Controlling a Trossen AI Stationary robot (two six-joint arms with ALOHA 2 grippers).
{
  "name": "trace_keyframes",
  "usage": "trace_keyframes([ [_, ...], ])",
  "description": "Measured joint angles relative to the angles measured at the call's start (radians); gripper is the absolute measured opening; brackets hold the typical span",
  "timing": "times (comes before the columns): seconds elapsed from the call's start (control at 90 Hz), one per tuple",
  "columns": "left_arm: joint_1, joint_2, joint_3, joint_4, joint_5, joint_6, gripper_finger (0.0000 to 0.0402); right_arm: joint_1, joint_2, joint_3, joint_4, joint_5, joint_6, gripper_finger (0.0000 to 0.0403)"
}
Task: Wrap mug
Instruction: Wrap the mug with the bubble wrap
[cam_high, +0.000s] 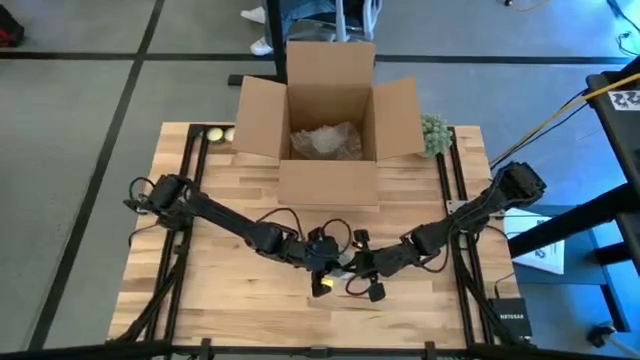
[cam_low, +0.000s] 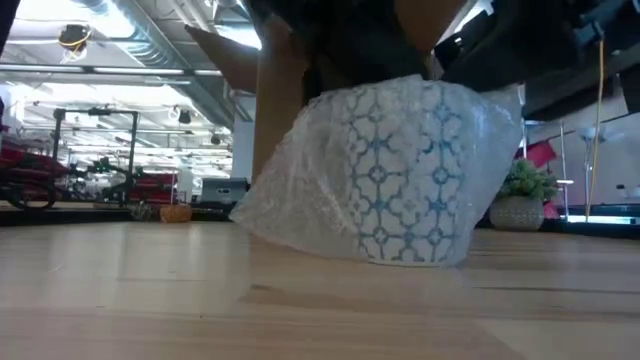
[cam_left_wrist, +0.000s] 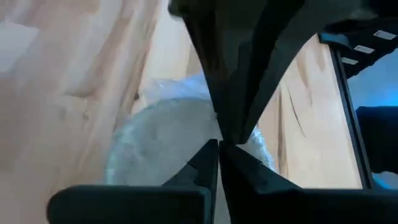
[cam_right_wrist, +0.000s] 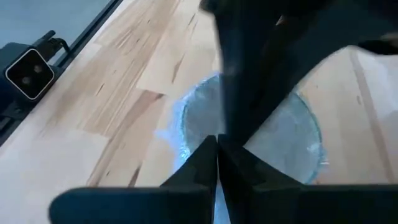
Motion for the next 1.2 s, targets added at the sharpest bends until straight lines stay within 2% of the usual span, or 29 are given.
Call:
trace_keyframes([
  [0.133,0.027,0.012,0.004,-0.014,0.000,0.015,0.0000,-0.001,0.000,0.000,-0.001,0.002,0.000,0.0001],
  [0.322,0.048,0.076,0.006,-0.012,0.100,0.011,0.0000,-0.001,0.001,-0.001,0.001,0.011,-0.007,0.0001],
  [0.533,0.046,0.120,0.009,-0.004,0.102,0.013,0.0000,-0.001,0.001,-0.001,0.001,0.017,-0.007,0.0001],
  [0.9,0.038,0.087,0.024,-0.012,0.107,0.047,0.0000,0.001,-0.006,0.013,-0.031,0.009,-0.008,0.0004],
  [1.022,0.034,0.048,0.023,-0.033,0.105,0.059,0.0000,0.001,-0.015,0.072,-0.145,0.007,-0.012,0.0038],
  [1.2,0.027,-0.037,0.026,-0.064,0.088,0.053,0.0000,0.002,-0.014,0.199,-0.318,-0.031,-0.064,0.0131],
])
